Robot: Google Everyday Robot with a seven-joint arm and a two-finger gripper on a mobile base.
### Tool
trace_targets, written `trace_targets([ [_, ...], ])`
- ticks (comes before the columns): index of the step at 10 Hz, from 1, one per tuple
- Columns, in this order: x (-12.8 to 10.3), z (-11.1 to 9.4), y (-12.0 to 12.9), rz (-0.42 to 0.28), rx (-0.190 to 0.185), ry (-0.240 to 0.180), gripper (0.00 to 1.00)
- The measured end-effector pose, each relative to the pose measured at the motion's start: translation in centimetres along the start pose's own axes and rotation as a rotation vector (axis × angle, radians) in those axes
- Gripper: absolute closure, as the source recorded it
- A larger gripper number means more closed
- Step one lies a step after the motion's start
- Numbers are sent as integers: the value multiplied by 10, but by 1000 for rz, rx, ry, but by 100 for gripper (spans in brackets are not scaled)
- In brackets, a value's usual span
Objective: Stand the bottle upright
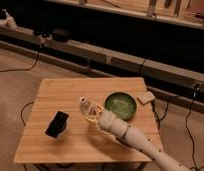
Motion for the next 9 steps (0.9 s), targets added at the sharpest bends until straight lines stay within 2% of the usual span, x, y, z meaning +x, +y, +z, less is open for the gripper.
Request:
trace_targets([
  [2, 0, 0, 0, 0, 0, 0, 100],
  [3, -8, 1, -1, -3, 9, -17, 100],
  [4, -20, 4, -6, -18, 38, -49, 100],
  [5, -23, 6, -9, -20, 49, -57, 100],
  [9, -22, 6, -8, -13, 45, -52, 100],
])
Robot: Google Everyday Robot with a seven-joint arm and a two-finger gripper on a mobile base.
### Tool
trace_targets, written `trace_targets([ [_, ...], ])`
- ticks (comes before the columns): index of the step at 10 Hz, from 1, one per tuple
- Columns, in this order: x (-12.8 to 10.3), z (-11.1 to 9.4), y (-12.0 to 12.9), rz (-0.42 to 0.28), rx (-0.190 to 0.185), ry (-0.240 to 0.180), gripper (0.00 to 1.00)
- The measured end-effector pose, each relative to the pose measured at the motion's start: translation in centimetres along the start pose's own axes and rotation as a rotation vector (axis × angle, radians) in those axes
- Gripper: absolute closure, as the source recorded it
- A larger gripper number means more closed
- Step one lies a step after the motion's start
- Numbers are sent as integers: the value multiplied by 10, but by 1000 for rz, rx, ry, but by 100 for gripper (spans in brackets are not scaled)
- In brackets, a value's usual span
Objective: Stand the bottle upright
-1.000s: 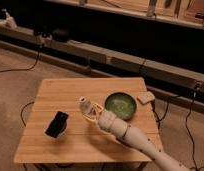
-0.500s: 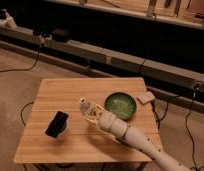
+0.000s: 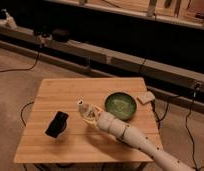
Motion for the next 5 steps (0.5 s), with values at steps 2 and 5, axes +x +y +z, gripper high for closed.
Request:
trace_targets([
  [2, 3, 2, -2, 22, -5, 26, 100],
  [5, 3, 2, 0, 21, -8, 26, 100],
])
